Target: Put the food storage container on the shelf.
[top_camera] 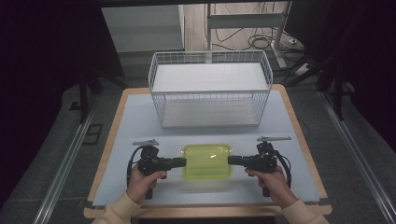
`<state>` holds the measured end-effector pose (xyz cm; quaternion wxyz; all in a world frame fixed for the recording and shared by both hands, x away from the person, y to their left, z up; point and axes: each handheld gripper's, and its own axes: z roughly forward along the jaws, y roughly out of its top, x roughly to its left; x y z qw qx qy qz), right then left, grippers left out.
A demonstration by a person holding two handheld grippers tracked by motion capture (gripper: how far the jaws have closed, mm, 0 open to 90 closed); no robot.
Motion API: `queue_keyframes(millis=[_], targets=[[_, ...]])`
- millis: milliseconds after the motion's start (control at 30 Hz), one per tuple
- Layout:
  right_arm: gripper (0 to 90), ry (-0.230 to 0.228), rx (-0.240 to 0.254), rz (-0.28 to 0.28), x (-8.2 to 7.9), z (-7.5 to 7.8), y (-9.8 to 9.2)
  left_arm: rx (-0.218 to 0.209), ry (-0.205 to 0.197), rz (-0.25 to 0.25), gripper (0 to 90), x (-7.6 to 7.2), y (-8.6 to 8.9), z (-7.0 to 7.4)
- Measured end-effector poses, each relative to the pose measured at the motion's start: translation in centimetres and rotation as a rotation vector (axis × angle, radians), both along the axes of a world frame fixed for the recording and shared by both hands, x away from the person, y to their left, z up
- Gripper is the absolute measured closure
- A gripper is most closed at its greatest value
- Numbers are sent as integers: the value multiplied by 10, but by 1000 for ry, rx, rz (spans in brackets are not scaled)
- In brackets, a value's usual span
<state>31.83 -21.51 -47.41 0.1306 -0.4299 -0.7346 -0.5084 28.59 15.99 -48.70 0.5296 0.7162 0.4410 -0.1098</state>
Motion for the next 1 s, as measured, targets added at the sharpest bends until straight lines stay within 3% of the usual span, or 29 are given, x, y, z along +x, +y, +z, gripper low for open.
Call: queue_keyframes(millis=[433, 1000], targets=[[816, -65, 6, -10, 5, 29, 4, -13, -58, 5, 815, 8, 4, 29], [816, -129, -5, -14, 13, 54, 4, 0, -102, 8, 815, 18, 2, 53]])
